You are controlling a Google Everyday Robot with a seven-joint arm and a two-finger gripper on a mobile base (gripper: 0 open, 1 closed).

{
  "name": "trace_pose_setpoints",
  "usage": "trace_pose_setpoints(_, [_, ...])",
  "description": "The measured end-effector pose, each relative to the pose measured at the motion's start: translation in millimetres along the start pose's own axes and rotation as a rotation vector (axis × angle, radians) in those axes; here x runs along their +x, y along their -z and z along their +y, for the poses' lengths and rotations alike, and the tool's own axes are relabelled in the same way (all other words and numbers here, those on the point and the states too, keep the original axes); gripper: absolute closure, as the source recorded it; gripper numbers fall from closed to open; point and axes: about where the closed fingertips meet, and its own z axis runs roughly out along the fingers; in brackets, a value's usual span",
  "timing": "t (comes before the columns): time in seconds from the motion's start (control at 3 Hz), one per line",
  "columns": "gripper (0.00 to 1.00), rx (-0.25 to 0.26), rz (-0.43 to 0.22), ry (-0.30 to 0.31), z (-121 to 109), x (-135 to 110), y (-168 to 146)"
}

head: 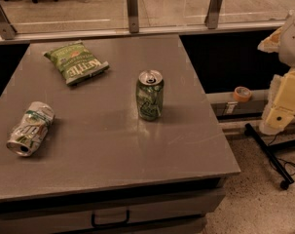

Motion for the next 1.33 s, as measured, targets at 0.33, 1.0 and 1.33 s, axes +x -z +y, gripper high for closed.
trace_pose_setpoints(0.33, [0.00, 0.000, 0.000, 0.000, 0, 0, 0])
trace_pose_setpoints(1.0, [0.00, -0.025, -0.312, 0.014, -18, -33, -49])
trace_pose_setpoints(1.33, [0.00, -0.039, -0.434, 0.037, -22, -48, -63])
